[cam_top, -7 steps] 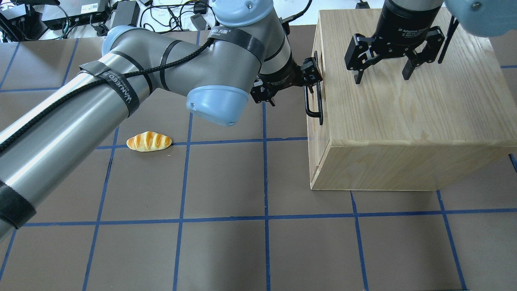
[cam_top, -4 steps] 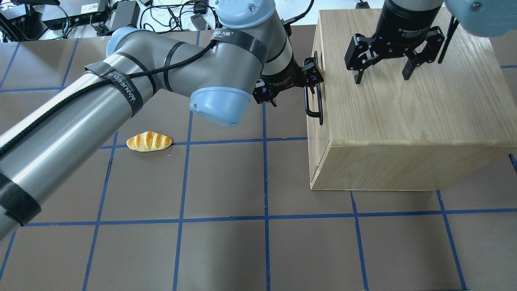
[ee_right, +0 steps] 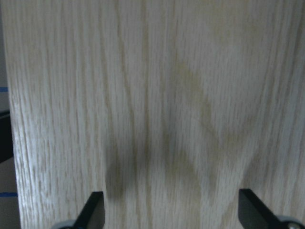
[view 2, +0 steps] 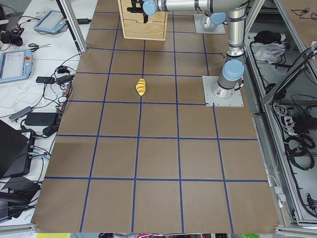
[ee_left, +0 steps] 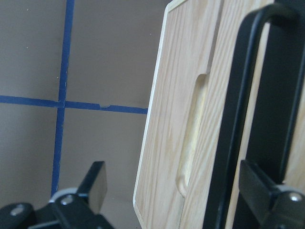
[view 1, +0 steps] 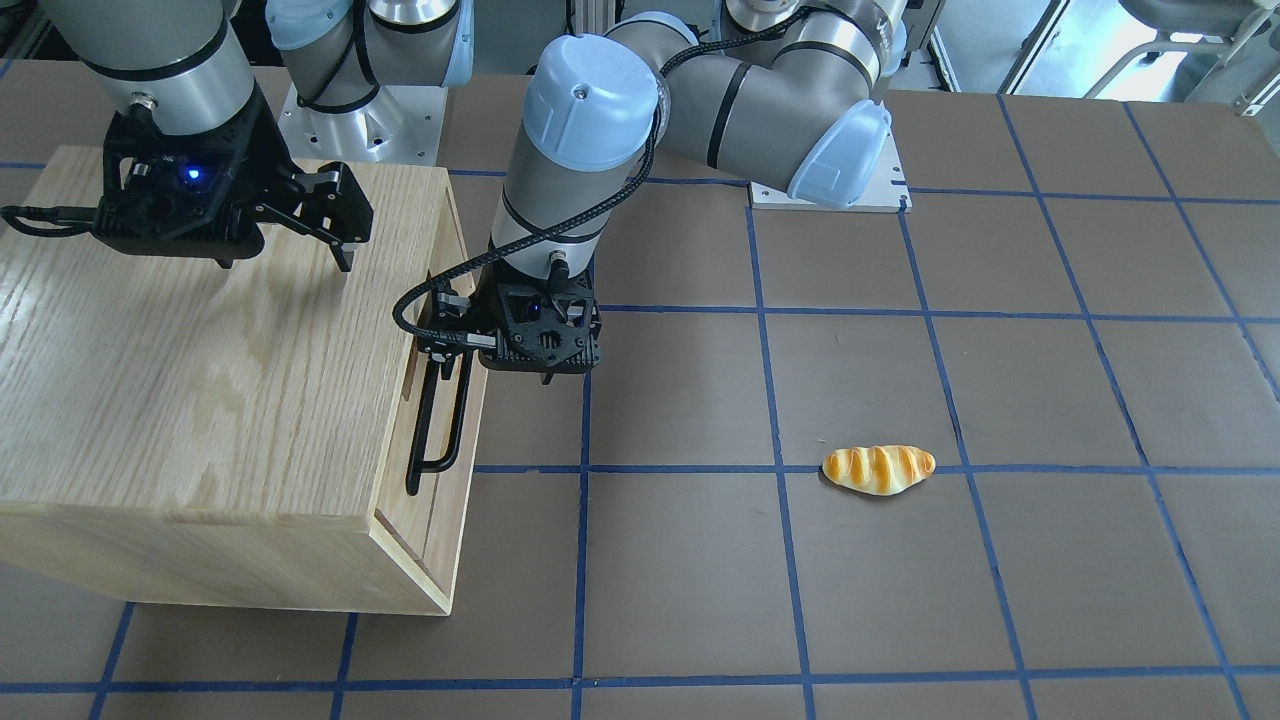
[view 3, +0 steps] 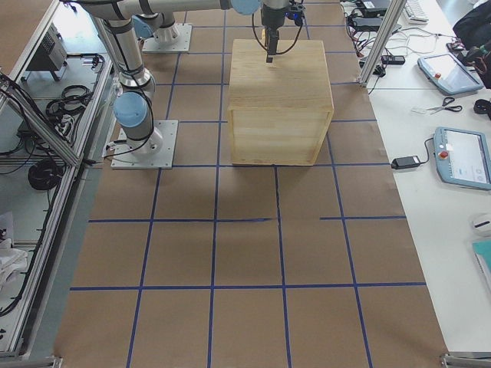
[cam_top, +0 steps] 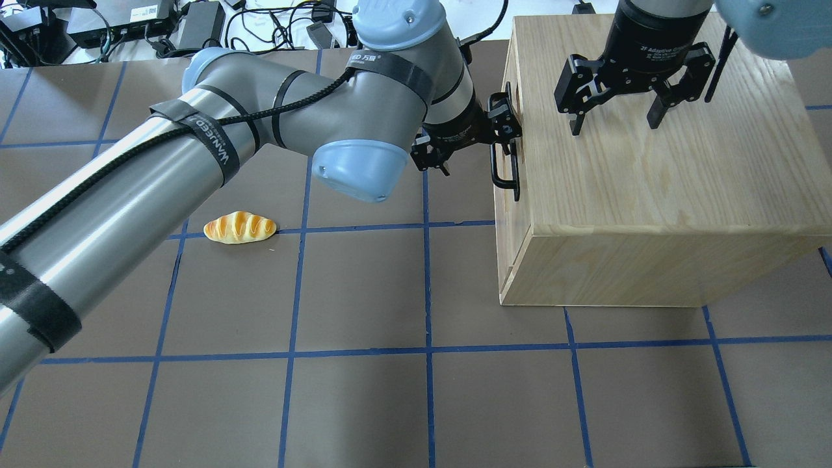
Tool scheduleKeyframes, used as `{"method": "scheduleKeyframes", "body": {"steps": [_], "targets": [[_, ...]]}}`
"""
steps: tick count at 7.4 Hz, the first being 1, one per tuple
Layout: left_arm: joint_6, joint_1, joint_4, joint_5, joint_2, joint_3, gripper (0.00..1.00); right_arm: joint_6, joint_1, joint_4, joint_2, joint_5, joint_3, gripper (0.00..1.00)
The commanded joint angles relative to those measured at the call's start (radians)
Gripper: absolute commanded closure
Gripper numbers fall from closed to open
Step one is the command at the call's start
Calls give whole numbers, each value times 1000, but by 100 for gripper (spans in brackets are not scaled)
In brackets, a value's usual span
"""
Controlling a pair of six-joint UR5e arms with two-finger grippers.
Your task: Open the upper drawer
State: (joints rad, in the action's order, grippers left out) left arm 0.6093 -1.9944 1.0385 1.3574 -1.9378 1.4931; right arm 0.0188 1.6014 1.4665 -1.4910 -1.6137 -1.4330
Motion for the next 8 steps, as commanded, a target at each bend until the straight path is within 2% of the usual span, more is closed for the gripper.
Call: {"method": "scheduleKeyframes", "body": {"steps": [1,2,6,8], "targets": [[-2,2,0,38,-6,-14,0,1,-1,0,0,0,-1,0],[-13,3,0,86,-6,-16,0,1,0,0,0,0,0,0],[-57,17,2,121,13,-17,0,1,0,0,0,0,0,0],[-72,60,3,118,25,-17,0,1,0,0,0,0,0,0]]}}
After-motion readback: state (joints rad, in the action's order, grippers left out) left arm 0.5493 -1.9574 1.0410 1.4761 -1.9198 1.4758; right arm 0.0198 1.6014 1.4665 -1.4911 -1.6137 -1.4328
